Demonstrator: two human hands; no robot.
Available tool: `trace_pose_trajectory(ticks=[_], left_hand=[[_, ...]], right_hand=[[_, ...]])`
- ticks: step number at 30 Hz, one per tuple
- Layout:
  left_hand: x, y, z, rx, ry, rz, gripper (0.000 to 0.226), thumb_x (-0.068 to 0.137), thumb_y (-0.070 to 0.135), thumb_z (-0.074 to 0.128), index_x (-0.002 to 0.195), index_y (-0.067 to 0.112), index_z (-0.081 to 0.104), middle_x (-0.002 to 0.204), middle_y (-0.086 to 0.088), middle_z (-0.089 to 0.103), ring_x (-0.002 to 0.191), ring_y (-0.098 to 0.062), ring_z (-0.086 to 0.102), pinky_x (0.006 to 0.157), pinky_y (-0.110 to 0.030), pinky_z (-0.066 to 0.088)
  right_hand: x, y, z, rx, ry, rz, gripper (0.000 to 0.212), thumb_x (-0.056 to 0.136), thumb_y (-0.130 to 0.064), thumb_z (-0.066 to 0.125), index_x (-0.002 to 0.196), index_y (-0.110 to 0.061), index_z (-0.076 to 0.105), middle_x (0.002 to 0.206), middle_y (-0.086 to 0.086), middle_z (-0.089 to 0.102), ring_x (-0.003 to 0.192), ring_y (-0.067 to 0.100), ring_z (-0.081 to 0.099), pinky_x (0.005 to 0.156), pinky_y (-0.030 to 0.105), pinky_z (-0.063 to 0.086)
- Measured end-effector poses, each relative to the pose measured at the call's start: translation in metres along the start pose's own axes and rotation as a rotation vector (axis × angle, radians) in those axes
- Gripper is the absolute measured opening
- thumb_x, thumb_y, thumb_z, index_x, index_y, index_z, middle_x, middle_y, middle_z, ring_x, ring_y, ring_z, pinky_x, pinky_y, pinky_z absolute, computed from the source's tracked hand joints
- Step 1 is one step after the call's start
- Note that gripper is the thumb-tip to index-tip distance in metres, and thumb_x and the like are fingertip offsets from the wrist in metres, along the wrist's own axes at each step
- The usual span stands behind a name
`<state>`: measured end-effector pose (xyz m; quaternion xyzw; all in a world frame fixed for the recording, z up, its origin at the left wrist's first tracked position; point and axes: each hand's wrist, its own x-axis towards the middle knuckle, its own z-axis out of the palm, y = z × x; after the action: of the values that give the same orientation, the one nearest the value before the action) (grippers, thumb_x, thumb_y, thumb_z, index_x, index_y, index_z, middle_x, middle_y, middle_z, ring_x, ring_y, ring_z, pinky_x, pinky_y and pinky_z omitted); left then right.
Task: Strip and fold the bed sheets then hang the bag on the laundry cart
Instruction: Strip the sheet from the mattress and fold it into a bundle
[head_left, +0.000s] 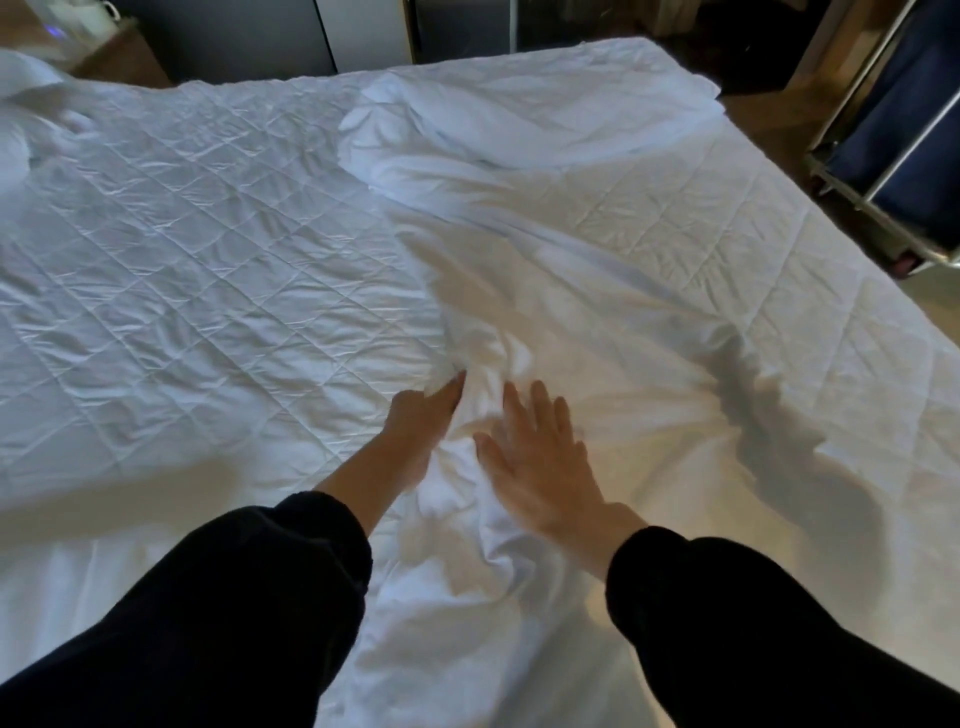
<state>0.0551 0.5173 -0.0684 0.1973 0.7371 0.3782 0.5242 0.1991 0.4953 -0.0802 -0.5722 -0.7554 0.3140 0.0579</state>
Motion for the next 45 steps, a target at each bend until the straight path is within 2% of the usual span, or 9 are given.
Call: trace_pose_trajectory(ticks=[2,6,14,21,26,29,37,41,45], left_hand=[[-0.003,0.006,-0.008,0.113,0.275,0.221,0.033,0.077,0.033,0.075,0.085,0.002,0.067,0.077,-0.01,0.067,0.075,-0.026,0.065,0.06,-0.028,0.049],[-0.007,-0.003,-0.047,0.317,0.603,0.34,0.034,0.088,0.025,0.059,0.102,-0.006,0.062,0.094,-0.018,0.065,0.085,-0.032,0.059,0.067,-0.032,0.04],[-0.038,-0.055,-0.014,0.929,0.371,0.308,0.084,0.086,0.045,0.057,0.15,0.022,0.006,0.145,-0.016,0.025,0.128,-0.036,0.036,0.101,-0.049,0.034],[-0.036,-0.065,-0.041,0.903,0.512,0.331,0.039,0.097,0.025,0.047,0.131,0.01,0.033,0.112,-0.022,0.059,0.101,-0.042,0.058,0.08,-0.045,0.044],[-0.054,-0.08,-0.021,1.15,0.529,0.374,0.062,0.092,0.033,0.053,0.143,0.011,0.028,0.137,-0.024,0.037,0.126,-0.039,0.038,0.105,-0.046,0.028],[-0.085,-0.089,-0.003,1.226,0.383,0.469,0.06,0.095,0.041,0.044,0.148,0.018,0.028,0.156,-0.019,0.012,0.145,-0.035,0.007,0.116,-0.046,0.003],[-0.233,-0.04,0.059,0.531,0.106,0.739,0.037,0.096,0.019,0.053,0.132,0.022,0.052,0.133,0.006,0.053,0.119,-0.007,0.049,0.094,-0.021,0.038],[-0.324,-0.002,0.083,0.129,0.03,0.636,0.029,0.095,0.009,0.055,0.118,0.025,0.061,0.114,0.006,0.067,0.101,-0.002,0.061,0.083,-0.013,0.045],[-0.42,0.027,0.085,-0.069,-0.131,0.487,0.024,0.095,0.006,0.052,0.112,0.019,0.062,0.104,-0.002,0.069,0.096,-0.018,0.066,0.083,-0.028,0.047]], right_hand=[[0.002,-0.007,0.002,-0.024,-0.045,0.021,0.063,0.097,-0.057,0.022,0.15,-0.035,-0.005,0.159,0.003,-0.015,0.145,0.031,-0.014,0.113,0.062,0.004],[0.004,-0.002,0.01,-0.157,-0.206,0.094,0.066,0.094,-0.065,0.016,0.15,-0.037,-0.002,0.16,0.002,-0.013,0.144,0.034,-0.016,0.108,0.068,-0.001],[-0.033,0.032,0.02,-0.38,-0.16,-0.059,0.066,0.093,-0.063,0.006,0.151,-0.032,0.001,0.16,0.003,-0.01,0.147,0.026,-0.012,0.112,0.062,-0.003],[-0.066,0.076,0.009,-0.54,-0.108,-0.044,0.066,0.098,-0.054,0.014,0.151,-0.024,-0.011,0.158,0.009,-0.019,0.146,0.032,-0.012,0.114,0.057,-0.001],[-0.106,0.082,0.006,-0.424,-0.074,0.023,0.073,0.084,-0.05,0.019,0.147,-0.016,0.033,0.153,0.022,0.026,0.139,0.039,0.03,0.108,0.055,0.028],[-0.128,0.092,-0.006,-0.308,-0.157,0.009,0.075,0.085,-0.054,0.014,0.152,-0.021,0.015,0.16,0.013,-0.001,0.147,0.028,0.006,0.116,0.043,0.015],[-0.228,0.063,-0.115,0.27,0.038,0.074,0.053,0.098,-0.029,0.047,0.147,-0.018,0.031,0.152,-0.001,0.035,0.138,0.013,0.034,0.111,0.02,0.021],[-0.301,0.042,-0.177,0.52,0.151,0.155,0.046,0.097,-0.026,0.051,0.141,-0.018,0.043,0.145,-0.002,0.045,0.131,0.011,0.043,0.109,0.024,0.032],[-0.384,0.017,-0.229,0.751,0.242,0.317,0.04,0.096,-0.02,0.052,0.136,-0.018,0.048,0.132,0.003,0.055,0.114,0.011,0.052,0.093,0.019,0.036]])
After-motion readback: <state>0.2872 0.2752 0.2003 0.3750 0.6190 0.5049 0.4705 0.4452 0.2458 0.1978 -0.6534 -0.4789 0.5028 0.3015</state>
